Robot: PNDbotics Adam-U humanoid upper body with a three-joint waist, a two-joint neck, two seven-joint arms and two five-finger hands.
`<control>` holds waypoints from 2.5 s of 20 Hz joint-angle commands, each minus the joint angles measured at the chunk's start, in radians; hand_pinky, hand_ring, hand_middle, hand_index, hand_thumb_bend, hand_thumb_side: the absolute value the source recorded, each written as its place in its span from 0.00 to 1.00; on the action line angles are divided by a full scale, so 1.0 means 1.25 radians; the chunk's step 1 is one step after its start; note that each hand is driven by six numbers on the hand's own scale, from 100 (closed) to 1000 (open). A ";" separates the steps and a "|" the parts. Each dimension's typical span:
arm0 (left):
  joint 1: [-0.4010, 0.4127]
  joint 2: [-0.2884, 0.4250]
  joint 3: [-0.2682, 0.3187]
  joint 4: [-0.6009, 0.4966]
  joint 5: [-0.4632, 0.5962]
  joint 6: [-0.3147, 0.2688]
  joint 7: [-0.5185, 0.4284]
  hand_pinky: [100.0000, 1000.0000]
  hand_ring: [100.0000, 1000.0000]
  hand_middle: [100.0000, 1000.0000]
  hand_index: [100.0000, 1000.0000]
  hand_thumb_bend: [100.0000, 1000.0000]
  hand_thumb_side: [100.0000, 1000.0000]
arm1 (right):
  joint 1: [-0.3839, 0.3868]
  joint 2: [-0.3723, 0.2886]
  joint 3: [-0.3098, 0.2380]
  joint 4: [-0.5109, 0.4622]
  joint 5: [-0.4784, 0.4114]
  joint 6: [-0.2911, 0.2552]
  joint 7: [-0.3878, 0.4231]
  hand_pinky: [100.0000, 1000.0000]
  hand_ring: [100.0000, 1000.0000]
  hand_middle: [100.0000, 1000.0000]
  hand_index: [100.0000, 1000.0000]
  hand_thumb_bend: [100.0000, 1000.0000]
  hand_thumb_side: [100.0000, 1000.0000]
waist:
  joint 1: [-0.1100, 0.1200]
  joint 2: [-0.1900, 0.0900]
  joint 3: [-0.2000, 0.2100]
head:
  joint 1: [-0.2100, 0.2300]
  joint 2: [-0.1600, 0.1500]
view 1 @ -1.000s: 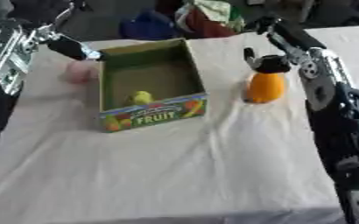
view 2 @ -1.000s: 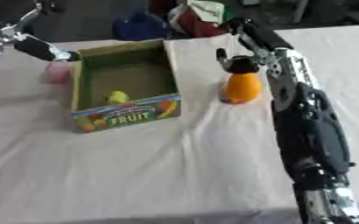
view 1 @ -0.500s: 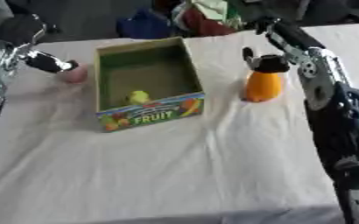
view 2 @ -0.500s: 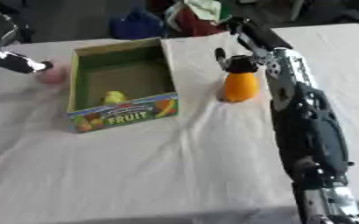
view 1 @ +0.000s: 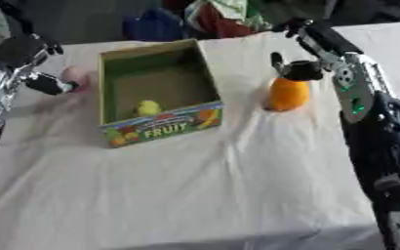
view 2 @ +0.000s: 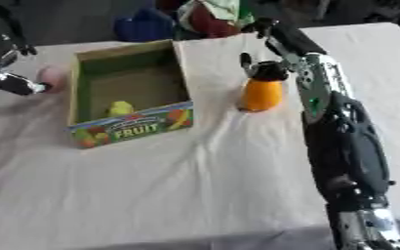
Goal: Pick up objects on the table and place them in the box.
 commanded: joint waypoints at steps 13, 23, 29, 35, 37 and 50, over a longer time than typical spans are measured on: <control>-0.001 0.010 0.018 0.037 -0.032 0.014 0.006 0.63 0.57 0.57 0.71 0.33 0.26 | -0.028 -0.006 -0.004 -0.018 -0.011 -0.003 0.000 0.73 0.78 0.79 0.86 0.00 0.18 | -0.001 -0.001 -0.015 | 0.016 0.005; 0.006 -0.001 0.017 0.040 -0.082 0.063 0.076 0.65 0.60 0.61 0.73 0.36 0.26 | -0.027 -0.004 -0.005 -0.019 -0.013 -0.004 0.001 0.73 0.78 0.79 0.86 0.00 0.20 | -0.001 0.003 -0.020 | 0.016 0.005; 0.005 -0.009 0.019 0.048 -0.118 0.089 0.120 0.55 0.48 0.47 0.62 0.28 0.24 | -0.029 -0.004 -0.005 -0.019 -0.017 -0.004 0.001 0.73 0.78 0.79 0.86 0.00 0.22 | -0.001 0.011 -0.023 | 0.015 0.005; 0.005 -0.012 0.030 0.048 -0.102 0.122 0.200 0.46 0.36 0.32 0.45 0.18 0.24 | -0.029 -0.009 -0.007 -0.016 -0.022 -0.003 0.000 0.73 0.78 0.79 0.86 0.00 0.24 | 0.001 0.019 -0.027 | 0.013 0.005; 0.006 -0.012 0.030 0.046 -0.077 0.126 0.226 0.44 0.35 0.30 0.43 0.16 0.24 | -0.028 -0.009 -0.007 -0.017 -0.023 -0.003 0.000 0.73 0.78 0.79 0.86 0.00 0.24 | 0.001 0.018 -0.026 | 0.012 0.005; -0.001 0.058 -0.052 -0.236 0.187 0.058 0.181 0.45 0.35 0.29 0.41 0.10 0.23 | -0.009 -0.007 -0.013 -0.031 -0.018 0.000 0.004 0.73 0.77 0.78 0.86 0.00 0.22 | 0.004 -0.005 -0.009 | 0.005 0.005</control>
